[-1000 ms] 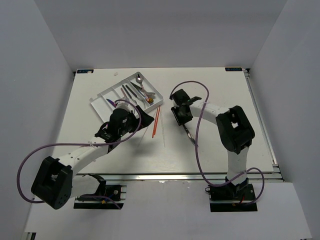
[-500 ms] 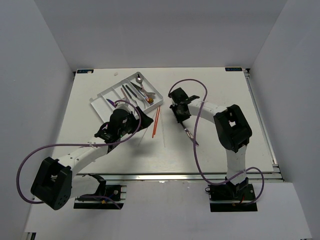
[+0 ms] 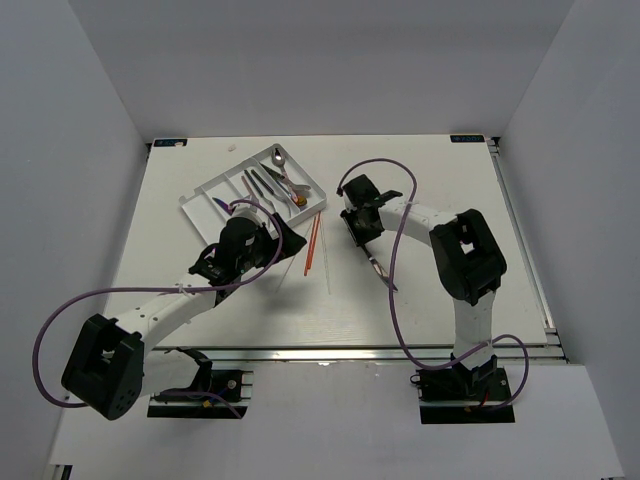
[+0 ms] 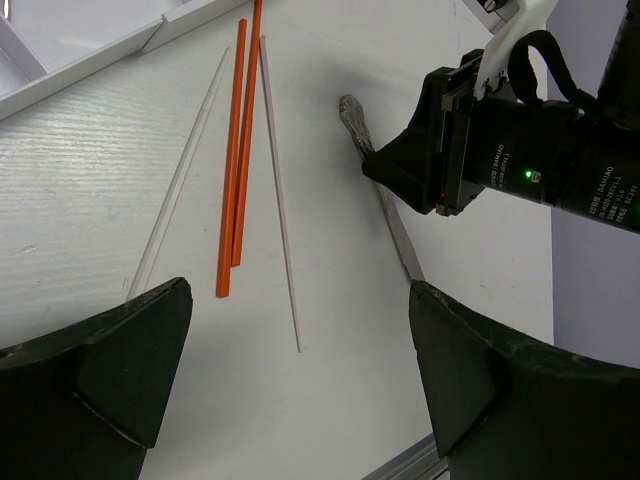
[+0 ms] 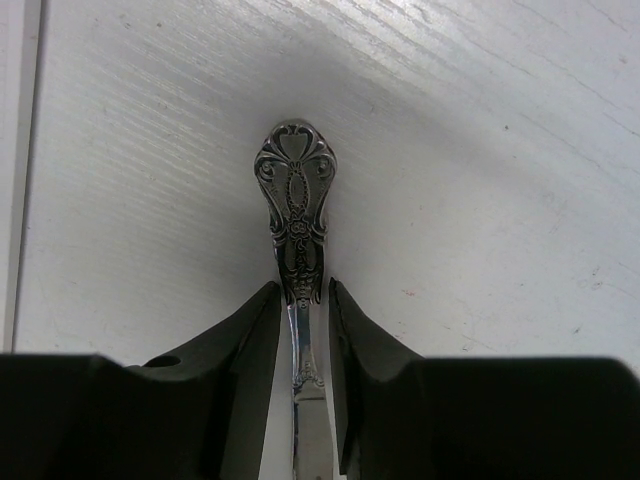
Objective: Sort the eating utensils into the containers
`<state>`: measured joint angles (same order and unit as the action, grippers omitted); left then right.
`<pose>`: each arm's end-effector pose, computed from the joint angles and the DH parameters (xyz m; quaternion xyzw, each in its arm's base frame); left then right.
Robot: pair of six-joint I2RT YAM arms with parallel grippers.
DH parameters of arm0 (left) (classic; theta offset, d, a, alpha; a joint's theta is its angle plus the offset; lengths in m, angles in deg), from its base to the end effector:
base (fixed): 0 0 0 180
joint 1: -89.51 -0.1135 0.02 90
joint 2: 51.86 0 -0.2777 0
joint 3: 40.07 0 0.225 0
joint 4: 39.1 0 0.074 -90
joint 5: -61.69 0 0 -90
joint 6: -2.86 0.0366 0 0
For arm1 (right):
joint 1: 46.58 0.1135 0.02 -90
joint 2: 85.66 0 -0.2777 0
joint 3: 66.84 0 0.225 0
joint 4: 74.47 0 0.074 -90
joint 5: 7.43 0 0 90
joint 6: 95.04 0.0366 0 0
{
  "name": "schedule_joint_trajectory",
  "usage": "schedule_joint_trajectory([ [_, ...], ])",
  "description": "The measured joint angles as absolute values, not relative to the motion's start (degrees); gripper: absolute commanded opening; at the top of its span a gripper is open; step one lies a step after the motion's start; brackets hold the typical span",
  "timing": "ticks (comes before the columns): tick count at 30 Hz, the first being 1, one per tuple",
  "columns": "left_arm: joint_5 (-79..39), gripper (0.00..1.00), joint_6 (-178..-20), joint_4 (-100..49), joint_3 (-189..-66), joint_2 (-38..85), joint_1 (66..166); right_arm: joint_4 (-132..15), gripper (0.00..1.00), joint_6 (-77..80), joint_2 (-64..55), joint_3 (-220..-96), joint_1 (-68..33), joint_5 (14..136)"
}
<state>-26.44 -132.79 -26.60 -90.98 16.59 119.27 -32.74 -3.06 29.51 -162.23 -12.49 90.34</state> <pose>0.1976 -0.1143 0.2486 -0.1116 0.8589 -0.3168 0.3866 0.3360 0.2215 0.1918 -0.2514 0.9339 0.0136 0.2538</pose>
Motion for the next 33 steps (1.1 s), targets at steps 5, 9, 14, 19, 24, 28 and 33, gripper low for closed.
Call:
schedule_joint_trajectory([
  [5, -26.5, 0.98, -132.6, -26.6, -91.0, 16.5, 119.3, -32.4, 0.32, -3.7, 29.3, -161.9, -12.9, 88.9],
  [9, -26.5, 0.98, -132.6, -26.0, -91.0, 16.1, 119.3, -32.0, 0.32, -3.8, 28.6, -161.0, -13.1, 87.8],
  [14, -26.6, 0.98, -132.6, -25.5, -91.0, 15.8, 119.3, -31.9, 0.33, -3.9, 27.5, -159.4, -13.1, 87.1],
  [19, -26.8, 0.98, -132.6, -25.3, -91.0, 15.6, 119.3, -31.9, 0.33, -3.9, 27.1, -158.8, -13.1, 87.0],
  [24, -26.9, 0.98, -132.6, -25.0, -91.0, 14.9, 119.3, -30.5, 0.15, -3.9, 28.1, -160.2, -13.1, 87.1],
  [28, -26.9, 0.98, -132.6, -24.8, -91.0, 14.1, 119.3, -29.5, 0.02, -3.6, 28.7, -160.9, -12.8, 88.3],
  [33, -26.9, 0.98, -132.7, -24.8, -91.0, 14.0, 119.3, -31.2, 0.00, -3.8, 27.6, -159.2, -12.8, 88.0],
])
